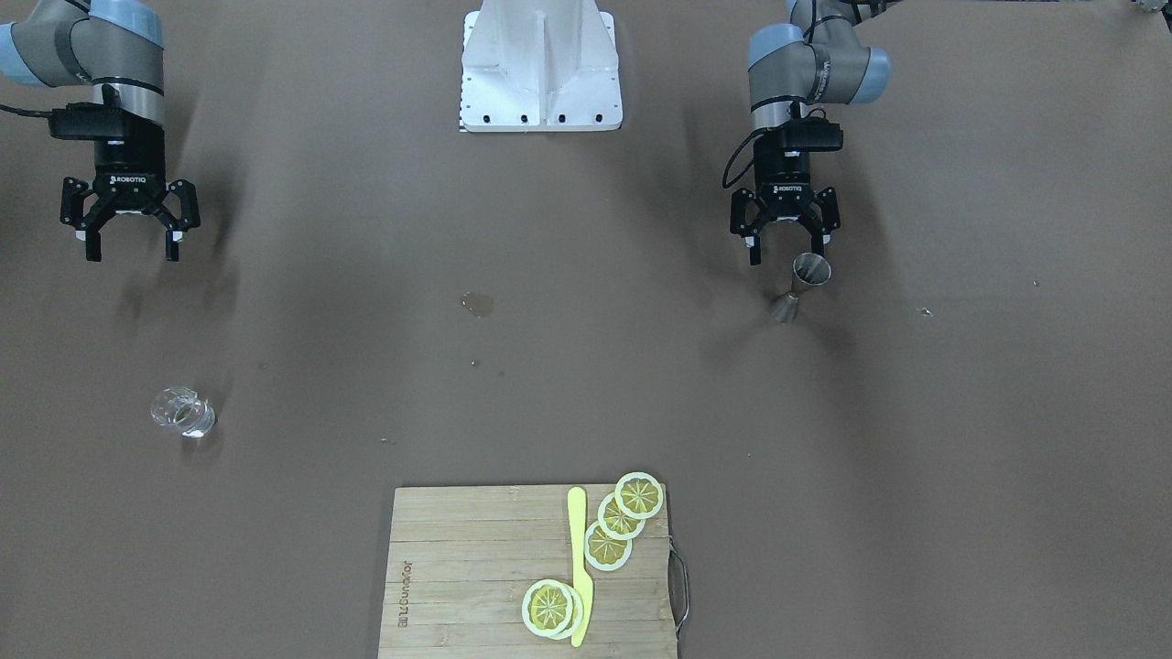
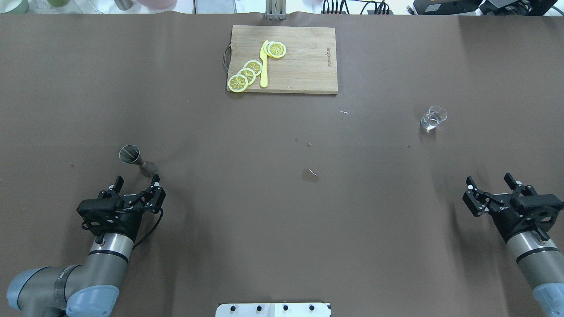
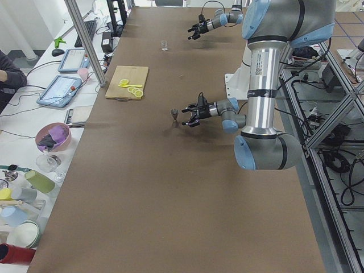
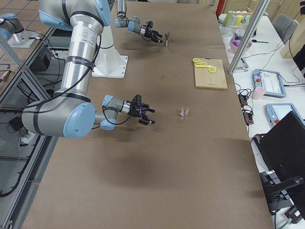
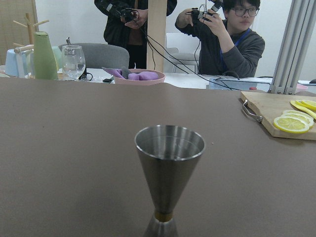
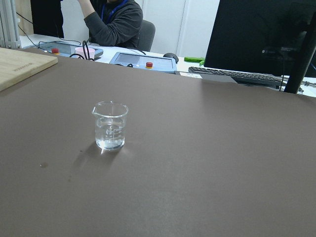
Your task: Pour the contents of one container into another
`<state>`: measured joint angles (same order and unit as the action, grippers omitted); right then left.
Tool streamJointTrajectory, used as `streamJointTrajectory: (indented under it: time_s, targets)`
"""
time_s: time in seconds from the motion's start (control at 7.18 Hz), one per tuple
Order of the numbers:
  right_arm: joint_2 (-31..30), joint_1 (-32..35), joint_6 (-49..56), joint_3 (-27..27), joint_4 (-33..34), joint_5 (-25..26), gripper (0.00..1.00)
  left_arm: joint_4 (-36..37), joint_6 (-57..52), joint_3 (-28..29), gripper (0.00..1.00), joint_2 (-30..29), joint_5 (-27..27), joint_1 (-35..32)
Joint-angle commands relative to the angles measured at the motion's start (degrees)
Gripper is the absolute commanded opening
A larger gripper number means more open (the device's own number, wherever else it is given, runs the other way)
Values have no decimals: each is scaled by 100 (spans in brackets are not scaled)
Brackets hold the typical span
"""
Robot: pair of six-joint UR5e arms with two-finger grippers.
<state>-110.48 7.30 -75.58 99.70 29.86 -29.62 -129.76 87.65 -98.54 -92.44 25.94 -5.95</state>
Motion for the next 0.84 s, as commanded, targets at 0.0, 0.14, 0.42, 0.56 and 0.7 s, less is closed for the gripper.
streamJointTrajectory:
  time_s: [0.0,0.14,0.42,0.56,0.7]
  targets:
    - [603,289,-123,-449,387,-9,100,-5,-29,37,98,-11,-1,-90]
    - [1051,446,-211,-669,494,-61,100,3,-29,89,98,-29,-1,-116]
    - [1354,702,-212,-786,653,-246,100,3,-46,212,98,-160,-1,-248]
    - [1380,712,-221,-786,653,-194,100,-5,-238,213,98,-282,-1,-301]
    - [1398,712,-264,-812,662,-141,100,3,-292,221,98,-327,8,-380]
